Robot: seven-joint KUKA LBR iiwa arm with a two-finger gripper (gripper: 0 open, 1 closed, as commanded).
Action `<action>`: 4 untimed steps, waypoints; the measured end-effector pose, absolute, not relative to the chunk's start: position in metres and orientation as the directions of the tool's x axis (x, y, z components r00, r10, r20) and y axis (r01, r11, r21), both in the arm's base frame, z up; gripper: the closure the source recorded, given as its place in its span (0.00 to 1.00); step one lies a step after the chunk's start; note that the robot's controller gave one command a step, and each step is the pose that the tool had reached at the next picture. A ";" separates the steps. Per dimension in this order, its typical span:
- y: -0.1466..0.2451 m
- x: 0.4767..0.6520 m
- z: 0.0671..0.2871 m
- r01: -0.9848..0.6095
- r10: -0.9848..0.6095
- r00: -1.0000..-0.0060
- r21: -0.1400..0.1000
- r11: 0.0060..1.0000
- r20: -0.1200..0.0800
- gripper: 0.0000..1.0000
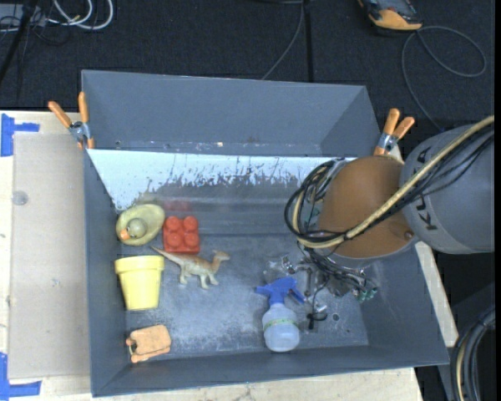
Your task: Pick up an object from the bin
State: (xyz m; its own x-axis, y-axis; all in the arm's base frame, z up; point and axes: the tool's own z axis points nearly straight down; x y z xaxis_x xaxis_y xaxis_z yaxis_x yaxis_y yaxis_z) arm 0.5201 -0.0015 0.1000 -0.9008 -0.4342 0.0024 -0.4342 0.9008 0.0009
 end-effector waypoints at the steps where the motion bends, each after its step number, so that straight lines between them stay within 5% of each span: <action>1: 0.009 0.522 0.075 -0.487 -0.487 -0.873 0.005 0.873 0.003 0.00; 2: 0.011 0.527 0.063 -0.614 -0.614 -0.789 -0.003 0.789 -0.012 1.00; 4: 0.011 0.525 0.068 -0.639 -0.639 -0.770 0.000 0.770 -0.006 1.00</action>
Offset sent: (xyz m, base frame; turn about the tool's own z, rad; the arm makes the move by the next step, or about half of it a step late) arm 0.0015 0.0062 -0.0300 -0.3627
